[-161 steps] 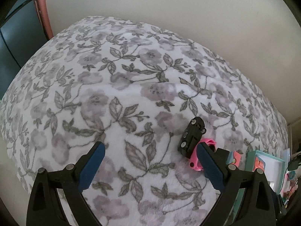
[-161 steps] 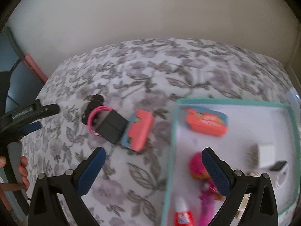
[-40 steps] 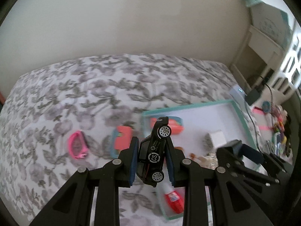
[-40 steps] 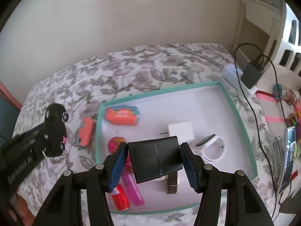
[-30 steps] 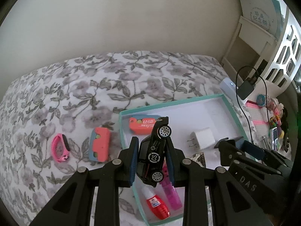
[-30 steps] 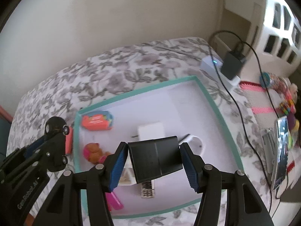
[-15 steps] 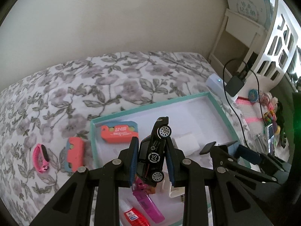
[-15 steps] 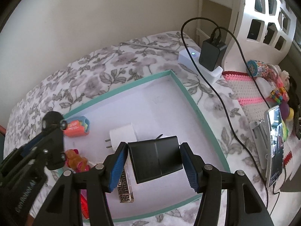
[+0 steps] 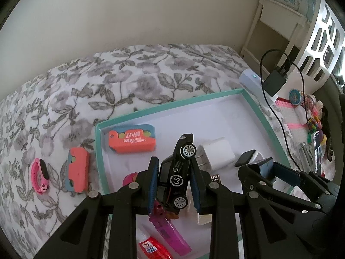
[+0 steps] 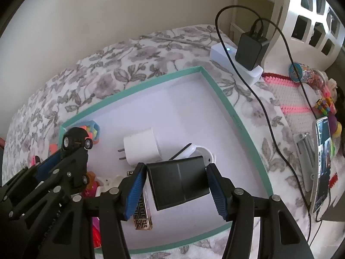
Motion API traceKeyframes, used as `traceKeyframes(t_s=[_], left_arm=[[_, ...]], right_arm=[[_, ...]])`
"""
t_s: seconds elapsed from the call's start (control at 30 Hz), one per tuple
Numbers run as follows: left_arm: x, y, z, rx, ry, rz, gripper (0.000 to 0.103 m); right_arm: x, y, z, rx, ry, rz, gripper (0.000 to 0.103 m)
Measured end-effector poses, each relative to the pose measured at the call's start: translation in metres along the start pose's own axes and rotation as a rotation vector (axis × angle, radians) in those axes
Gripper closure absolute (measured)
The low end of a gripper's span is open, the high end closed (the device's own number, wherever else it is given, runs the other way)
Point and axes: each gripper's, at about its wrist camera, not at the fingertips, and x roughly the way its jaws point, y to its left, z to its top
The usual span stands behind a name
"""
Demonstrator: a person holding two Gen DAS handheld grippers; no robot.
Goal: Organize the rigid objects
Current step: 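Carry the car and charger into the tray and open both grippers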
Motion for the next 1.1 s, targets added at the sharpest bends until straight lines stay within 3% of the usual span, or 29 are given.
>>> traceKeyframes(t_s=[0.13,0.33,0.6,0.9,0.97,1.1], left_arm=[[0.002,0.003,0.000,-0.014,0.014,0.005,0.073],[0.000,0.010,0.001,-0.046,0.024,0.010,0.061],[-0.012,0.020,0.002,-0.075,0.020,0.026,0.060],[-0.022,0.052,-0.001,-0.178,0.050,0.092,0.059],[-0.023,0.060,-0.002,-0.202,0.057,0.103,0.049],[-0.021,0.075,-0.004,-0.255,0.080,0.132,0.041]], right_arm=[[0.004,0.001,0.000,-0.009,0.010,-0.001,0.042],[0.001,0.002,0.001,-0.019,0.002,-0.005,0.042],[-0.006,0.006,0.002,-0.033,-0.017,0.004,0.042],[-0.013,0.011,0.002,-0.049,-0.041,0.007,0.042],[-0.013,0.013,0.002,-0.055,-0.040,0.007,0.042],[-0.012,0.016,0.002,-0.069,-0.044,-0.005,0.042]])
